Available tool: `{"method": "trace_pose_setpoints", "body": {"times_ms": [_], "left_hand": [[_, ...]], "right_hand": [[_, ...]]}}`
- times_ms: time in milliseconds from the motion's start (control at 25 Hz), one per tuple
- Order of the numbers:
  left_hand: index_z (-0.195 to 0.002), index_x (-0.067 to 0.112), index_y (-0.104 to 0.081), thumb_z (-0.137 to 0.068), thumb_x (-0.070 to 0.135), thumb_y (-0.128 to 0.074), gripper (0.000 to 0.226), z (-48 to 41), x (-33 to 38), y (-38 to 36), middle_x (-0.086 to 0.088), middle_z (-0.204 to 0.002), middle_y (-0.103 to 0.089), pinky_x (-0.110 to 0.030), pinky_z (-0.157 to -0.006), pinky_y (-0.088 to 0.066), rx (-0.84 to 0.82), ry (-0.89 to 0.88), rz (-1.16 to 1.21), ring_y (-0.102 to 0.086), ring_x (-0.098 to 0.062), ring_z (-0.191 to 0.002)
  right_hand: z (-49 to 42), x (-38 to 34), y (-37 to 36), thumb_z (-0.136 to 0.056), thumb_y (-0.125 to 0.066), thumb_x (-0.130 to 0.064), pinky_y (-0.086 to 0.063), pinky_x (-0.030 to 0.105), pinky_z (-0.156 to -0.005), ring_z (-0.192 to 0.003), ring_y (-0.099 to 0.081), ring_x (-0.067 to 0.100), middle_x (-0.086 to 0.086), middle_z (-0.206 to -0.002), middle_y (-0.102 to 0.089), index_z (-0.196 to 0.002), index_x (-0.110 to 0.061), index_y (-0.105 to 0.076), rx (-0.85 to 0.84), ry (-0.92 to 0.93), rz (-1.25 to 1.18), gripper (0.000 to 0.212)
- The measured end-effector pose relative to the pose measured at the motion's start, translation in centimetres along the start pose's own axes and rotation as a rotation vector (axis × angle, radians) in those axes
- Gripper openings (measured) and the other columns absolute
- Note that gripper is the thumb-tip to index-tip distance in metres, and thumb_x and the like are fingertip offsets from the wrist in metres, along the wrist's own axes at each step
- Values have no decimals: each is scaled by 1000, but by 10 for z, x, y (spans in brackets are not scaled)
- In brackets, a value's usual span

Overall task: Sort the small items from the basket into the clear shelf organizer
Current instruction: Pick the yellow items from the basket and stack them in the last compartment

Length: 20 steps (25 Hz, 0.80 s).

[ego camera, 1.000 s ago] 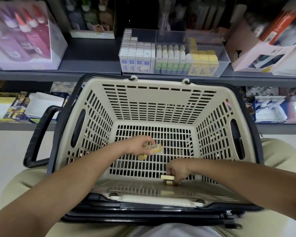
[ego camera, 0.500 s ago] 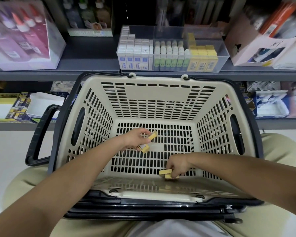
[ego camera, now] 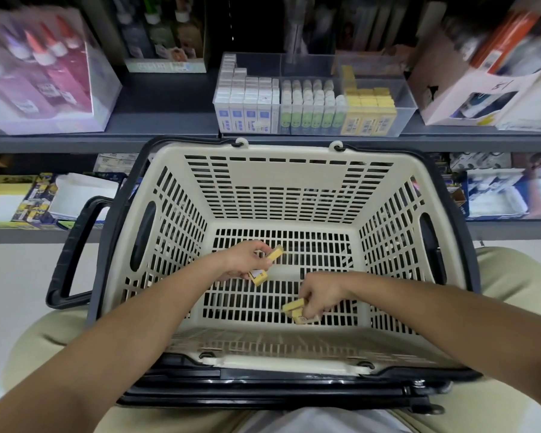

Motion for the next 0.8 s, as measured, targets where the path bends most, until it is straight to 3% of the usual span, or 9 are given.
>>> {"method": "trace_pose_setpoints", "body": {"times_ms": [120, 200, 360, 440, 520, 640, 800], "left_hand": [[-125, 16, -49, -93, 20, -56, 33, 3, 9, 11, -8, -111, -63, -21, -53, -36, 89, -30, -14, -48, -10, -67], [-120, 11, -51, -93, 19, -54, 28, 9, 22, 16, -8, -105, -61, -23, -56, -35, 84, -80, 142, -46, -9, -64], [-96, 10, -48, -94, 22, -39, 15, 25, 71, 16, -6, -80, -48, -29, -67, -37, -53, -264, 381, -42, -15, -67], [-90, 13, -51, -93, 21, -33, 20, 30, 91, 18, -4, -73, -51, -24, -58, -39, 0, -290, 424, -45, -13, -61], [-84, 15, -53, -96, 27, -32, 27, 35, 110, 18, 1, -63, -53, -22, -47, -35, 49, -332, 393, -44, -9, -52], [-83, 17, -48, -97, 47, -29, 38, 41, 136, 18, 6, -58, -51, -18, -45, -35, 131, -462, 244, -42, -6, -48], [-94, 15, -47, -99, 36, -36, 25, 44, 162, 17, 1, -72, -51, -16, -46, -37, 165, -556, 121, -45, -3, -53]], "right_hand": [[15, -19, 44, -81, -63, -23, -43, 20, -54, -55, -50, 6, -8, -63, -56, -79, -20, -66, 169, 100, -108, 5], [31, -28, 75, -81, -62, -22, -38, 21, -52, -53, -45, 7, -7, -60, -51, -72, -20, -62, 279, 156, -137, 9], [63, -37, 123, -80, -61, -16, -40, 22, -59, -60, -48, 6, -4, -70, -55, -87, -9, -64, 415, 251, -168, 10], [75, -37, 137, -80, -63, -13, -46, 24, -71, -71, -55, 6, -2, -82, -63, -93, -15, -65, 464, 295, -224, 14], [85, -35, 146, -80, -64, -9, -46, 18, -76, -74, -57, 2, -1, -90, -66, -104, -12, -66, 496, 347, -292, 24], [99, -30, 159, -81, -66, -4, -43, 11, -68, -66, -53, -3, -3, -83, -63, -103, -8, -66, 551, 411, -333, 23], [112, -27, 171, -80, -68, -3, -46, 19, -71, -69, -55, 3, 0, -83, -64, -102, -3, -66, 565, 479, -370, 22]]}}
Point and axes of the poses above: each hand's wrist, its own z-axis away from the middle knuckle, its own y-axis out of the back of the hand, x = y × z, the point moved 6 cm from there along -z, towards the middle knuckle
